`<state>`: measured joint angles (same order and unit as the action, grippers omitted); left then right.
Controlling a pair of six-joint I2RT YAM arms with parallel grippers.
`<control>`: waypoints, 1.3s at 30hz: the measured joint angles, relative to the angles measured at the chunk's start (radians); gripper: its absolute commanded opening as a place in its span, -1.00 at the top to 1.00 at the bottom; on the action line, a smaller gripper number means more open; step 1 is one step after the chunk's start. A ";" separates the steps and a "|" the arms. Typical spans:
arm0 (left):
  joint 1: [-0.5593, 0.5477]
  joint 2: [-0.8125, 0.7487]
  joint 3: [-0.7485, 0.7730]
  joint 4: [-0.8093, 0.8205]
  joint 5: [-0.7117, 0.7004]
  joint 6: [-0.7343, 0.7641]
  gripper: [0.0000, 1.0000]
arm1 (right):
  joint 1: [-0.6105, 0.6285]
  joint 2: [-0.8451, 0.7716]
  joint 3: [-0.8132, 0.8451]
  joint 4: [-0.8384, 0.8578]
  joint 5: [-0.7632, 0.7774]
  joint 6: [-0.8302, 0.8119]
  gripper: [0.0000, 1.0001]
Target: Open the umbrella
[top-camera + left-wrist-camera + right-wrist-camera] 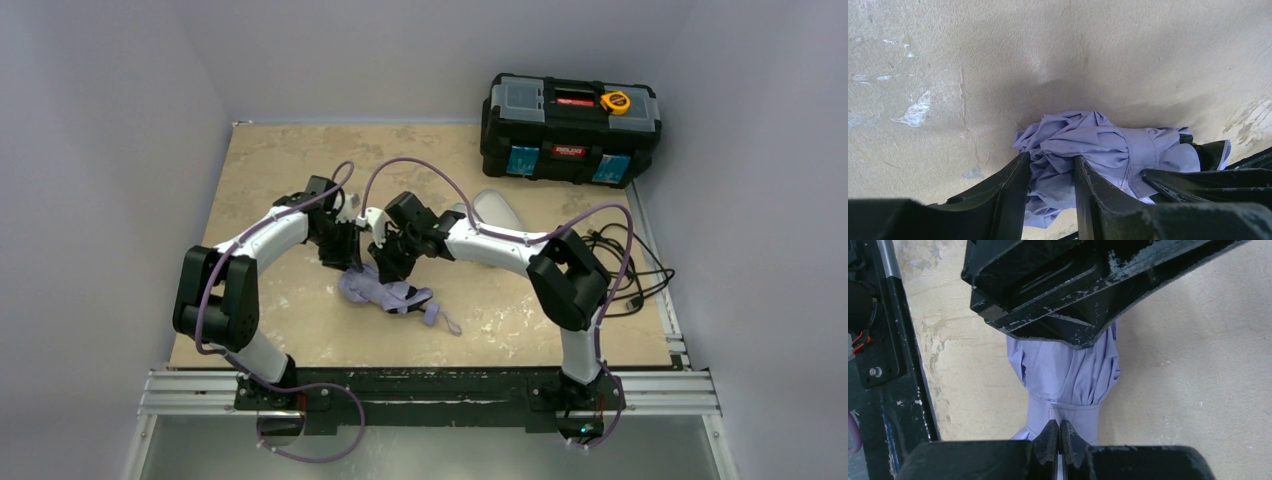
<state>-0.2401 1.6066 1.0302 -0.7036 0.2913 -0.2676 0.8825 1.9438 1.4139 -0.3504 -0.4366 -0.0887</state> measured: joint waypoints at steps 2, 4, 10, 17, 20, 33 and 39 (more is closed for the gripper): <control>-0.001 0.000 0.000 0.003 0.000 0.000 0.32 | -0.005 0.000 -0.003 0.006 0.008 0.004 1.00; 0.003 -0.002 -0.004 0.014 0.002 -0.002 0.17 | -0.018 -0.001 -0.018 0.025 0.014 0.016 1.00; 0.114 -0.208 -0.178 0.156 0.102 -0.007 -0.78 | -0.085 -0.001 -0.041 0.046 -0.044 0.034 1.00; 0.188 -0.682 -0.267 0.256 0.214 0.298 -0.83 | -0.101 -0.001 -0.053 0.047 -0.151 0.020 1.00; 0.185 -0.766 -0.277 0.173 0.392 0.633 -0.68 | -0.098 -0.001 -0.053 0.035 -0.190 0.011 1.00; -0.146 -0.656 -0.454 0.229 0.368 1.310 -0.24 | -0.098 0.025 -0.037 0.006 -0.264 -0.002 1.00; -0.153 -0.533 -0.448 0.295 0.307 1.375 -0.07 | -0.098 0.025 -0.037 0.006 -0.263 -0.005 1.00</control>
<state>-0.3931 1.0740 0.5819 -0.4084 0.5980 1.1072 0.7841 1.9686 1.3773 -0.3439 -0.6994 -0.0933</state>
